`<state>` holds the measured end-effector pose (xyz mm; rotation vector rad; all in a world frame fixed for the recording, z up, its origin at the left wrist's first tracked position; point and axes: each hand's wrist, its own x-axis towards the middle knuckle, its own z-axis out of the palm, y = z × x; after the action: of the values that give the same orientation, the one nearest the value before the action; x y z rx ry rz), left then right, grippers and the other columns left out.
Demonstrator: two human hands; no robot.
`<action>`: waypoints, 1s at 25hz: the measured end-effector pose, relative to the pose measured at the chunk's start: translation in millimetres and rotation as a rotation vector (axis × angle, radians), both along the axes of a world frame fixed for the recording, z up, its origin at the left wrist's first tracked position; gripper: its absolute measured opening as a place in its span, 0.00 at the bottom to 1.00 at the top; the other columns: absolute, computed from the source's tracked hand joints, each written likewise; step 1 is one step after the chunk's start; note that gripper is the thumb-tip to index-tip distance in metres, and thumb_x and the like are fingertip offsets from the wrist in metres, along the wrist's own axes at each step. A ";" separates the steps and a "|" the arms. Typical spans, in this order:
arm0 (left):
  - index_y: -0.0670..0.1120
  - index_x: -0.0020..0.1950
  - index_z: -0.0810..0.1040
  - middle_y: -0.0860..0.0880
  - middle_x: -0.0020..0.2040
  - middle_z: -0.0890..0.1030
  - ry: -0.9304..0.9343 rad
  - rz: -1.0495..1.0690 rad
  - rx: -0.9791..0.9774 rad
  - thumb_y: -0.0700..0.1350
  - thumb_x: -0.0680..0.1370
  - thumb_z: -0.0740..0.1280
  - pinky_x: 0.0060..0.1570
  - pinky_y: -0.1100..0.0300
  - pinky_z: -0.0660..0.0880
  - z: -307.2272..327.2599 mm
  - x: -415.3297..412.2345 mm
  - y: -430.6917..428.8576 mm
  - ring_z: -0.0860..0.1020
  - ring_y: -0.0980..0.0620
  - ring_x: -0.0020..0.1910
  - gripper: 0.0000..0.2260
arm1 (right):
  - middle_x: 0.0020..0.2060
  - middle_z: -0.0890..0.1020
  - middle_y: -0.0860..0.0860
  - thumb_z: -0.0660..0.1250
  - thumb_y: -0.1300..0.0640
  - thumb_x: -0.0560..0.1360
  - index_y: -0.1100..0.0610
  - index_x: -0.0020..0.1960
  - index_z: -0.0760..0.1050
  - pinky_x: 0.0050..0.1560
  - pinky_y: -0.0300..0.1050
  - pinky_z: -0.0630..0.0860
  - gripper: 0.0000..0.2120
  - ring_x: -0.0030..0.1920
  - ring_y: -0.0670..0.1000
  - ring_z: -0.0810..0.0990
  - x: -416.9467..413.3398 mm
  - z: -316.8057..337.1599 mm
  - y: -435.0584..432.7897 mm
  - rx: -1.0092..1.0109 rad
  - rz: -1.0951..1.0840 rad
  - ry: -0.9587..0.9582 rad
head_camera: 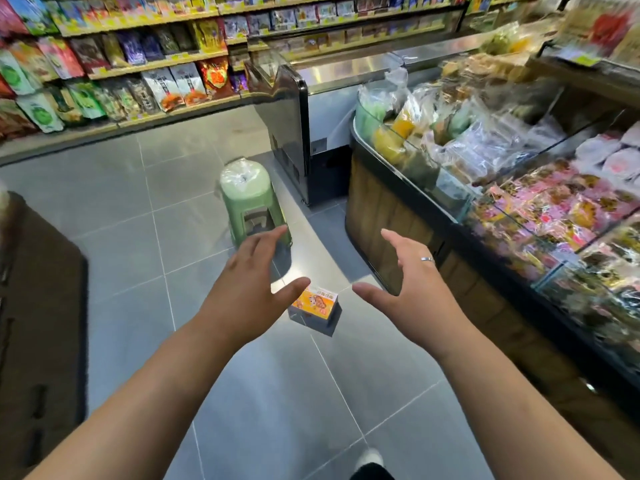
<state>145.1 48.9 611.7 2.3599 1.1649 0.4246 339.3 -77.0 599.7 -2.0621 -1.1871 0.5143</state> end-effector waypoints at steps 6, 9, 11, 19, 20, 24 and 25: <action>0.58 0.76 0.56 0.51 0.73 0.64 -0.005 0.003 -0.003 0.58 0.74 0.68 0.68 0.48 0.67 -18.4 67.0 117.7 0.66 0.46 0.70 0.34 | 0.75 0.57 0.42 0.71 0.40 0.71 0.40 0.76 0.53 0.61 0.40 0.66 0.40 0.71 0.46 0.64 65.9 -15.6 117.3 -0.038 -0.005 -0.029; 0.58 0.76 0.57 0.51 0.72 0.64 0.003 0.022 -0.002 0.59 0.74 0.68 0.67 0.47 0.68 -27.1 93.2 170.1 0.67 0.45 0.70 0.33 | 0.75 0.56 0.42 0.70 0.39 0.71 0.41 0.76 0.52 0.59 0.38 0.64 0.40 0.71 0.46 0.63 97.4 -23.1 174.1 -0.061 0.021 -0.034; 0.58 0.75 0.57 0.52 0.73 0.64 0.004 0.048 -0.021 0.58 0.75 0.68 0.67 0.48 0.67 -33.4 109.8 205.6 0.66 0.45 0.70 0.33 | 0.75 0.56 0.43 0.70 0.40 0.71 0.42 0.76 0.52 0.60 0.39 0.64 0.40 0.72 0.46 0.63 117.9 -27.7 210.4 -0.071 0.041 -0.034; 0.53 0.76 0.59 0.49 0.72 0.66 0.052 -0.020 -0.098 0.57 0.75 0.69 0.68 0.46 0.67 -97.0 147.3 325.1 0.66 0.45 0.70 0.33 | 0.75 0.57 0.45 0.70 0.40 0.72 0.43 0.76 0.54 0.61 0.43 0.68 0.39 0.70 0.49 0.66 149.6 -85.6 314.8 -0.195 -0.036 -0.021; 0.53 0.76 0.60 0.49 0.72 0.66 0.067 -0.044 -0.110 0.56 0.75 0.69 0.68 0.47 0.66 -108.1 150.2 342.2 0.66 0.45 0.71 0.33 | 0.75 0.57 0.45 0.70 0.40 0.72 0.43 0.76 0.54 0.61 0.44 0.69 0.39 0.70 0.49 0.66 148.3 -96.7 326.7 -0.209 -0.063 -0.005; 0.52 0.76 0.59 0.49 0.72 0.65 0.129 -0.153 -0.154 0.56 0.75 0.68 0.69 0.48 0.65 -151.8 166.1 408.2 0.65 0.46 0.72 0.32 | 0.74 0.59 0.47 0.71 0.41 0.72 0.46 0.76 0.56 0.63 0.46 0.69 0.39 0.70 0.51 0.67 142.5 -144.8 370.5 -0.241 -0.202 0.035; 0.52 0.76 0.59 0.48 0.72 0.65 0.140 -0.185 -0.146 0.56 0.76 0.68 0.69 0.48 0.65 -160.2 170.0 420.4 0.65 0.46 0.71 0.32 | 0.74 0.59 0.48 0.71 0.42 0.72 0.47 0.76 0.57 0.63 0.46 0.69 0.39 0.69 0.52 0.68 140.8 -155.2 377.5 -0.240 -0.234 0.041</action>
<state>315.1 469.3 451.5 2.3719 0.9889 0.1094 480.1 300.5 444.5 -2.3443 -0.8789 0.6063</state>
